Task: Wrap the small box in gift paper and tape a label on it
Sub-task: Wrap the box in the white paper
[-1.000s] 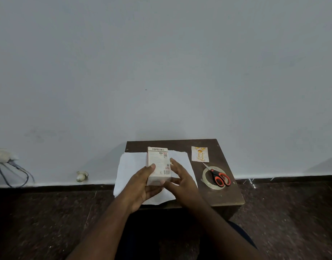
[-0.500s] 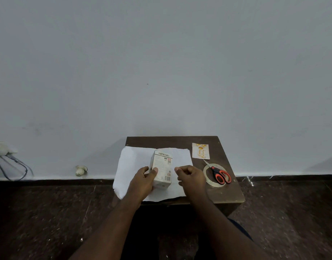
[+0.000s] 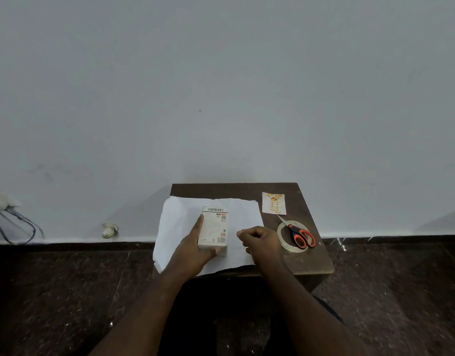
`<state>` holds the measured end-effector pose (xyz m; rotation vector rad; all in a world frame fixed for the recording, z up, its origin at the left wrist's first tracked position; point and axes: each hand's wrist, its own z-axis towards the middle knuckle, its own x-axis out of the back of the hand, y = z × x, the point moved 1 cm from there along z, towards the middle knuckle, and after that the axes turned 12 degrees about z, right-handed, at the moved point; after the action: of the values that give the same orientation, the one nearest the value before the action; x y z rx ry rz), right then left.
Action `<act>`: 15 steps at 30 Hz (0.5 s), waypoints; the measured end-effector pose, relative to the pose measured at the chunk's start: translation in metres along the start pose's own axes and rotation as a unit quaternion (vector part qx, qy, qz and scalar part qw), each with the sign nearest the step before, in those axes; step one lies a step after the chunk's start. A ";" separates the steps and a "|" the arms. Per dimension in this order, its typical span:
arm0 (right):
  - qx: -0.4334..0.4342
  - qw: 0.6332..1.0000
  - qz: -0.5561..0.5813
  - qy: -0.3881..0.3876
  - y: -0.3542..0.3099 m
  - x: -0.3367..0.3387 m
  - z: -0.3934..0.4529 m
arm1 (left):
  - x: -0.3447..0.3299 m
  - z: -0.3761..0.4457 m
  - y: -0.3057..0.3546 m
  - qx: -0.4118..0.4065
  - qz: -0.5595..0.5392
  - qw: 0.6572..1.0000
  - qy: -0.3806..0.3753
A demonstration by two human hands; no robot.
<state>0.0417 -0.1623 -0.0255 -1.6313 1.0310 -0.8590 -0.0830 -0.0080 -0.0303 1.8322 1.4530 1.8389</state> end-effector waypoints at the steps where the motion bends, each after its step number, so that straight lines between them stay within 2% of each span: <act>1: 0.006 1.000 0.006 0.002 0.000 0.001 -0.001 | -0.001 -0.001 0.000 0.003 0.001 1.000 0.006; 4: 0.014 1.000 0.026 -0.003 -0.002 0.005 -0.004 | -0.003 0.000 0.001 0.016 0.005 1.000 0.012; 8: 0.018 0.997 0.032 -0.063 -0.002 0.015 -0.010 | -0.005 0.004 0.001 0.015 0.017 1.000 0.012; 12: 0.016 0.999 0.049 0.003 0.003 0.020 -0.013 | -0.006 0.005 -0.001 0.015 0.025 0.999 0.013; 15: 0.051 0.996 -0.038 0.066 0.005 0.023 -0.012 | -0.005 0.004 -0.002 0.017 0.025 0.999 0.011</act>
<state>0.0388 -0.1886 -0.0255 -1.5524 1.0031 -1.0654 -0.0797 -0.0087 -0.0364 1.8861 1.4674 1.8749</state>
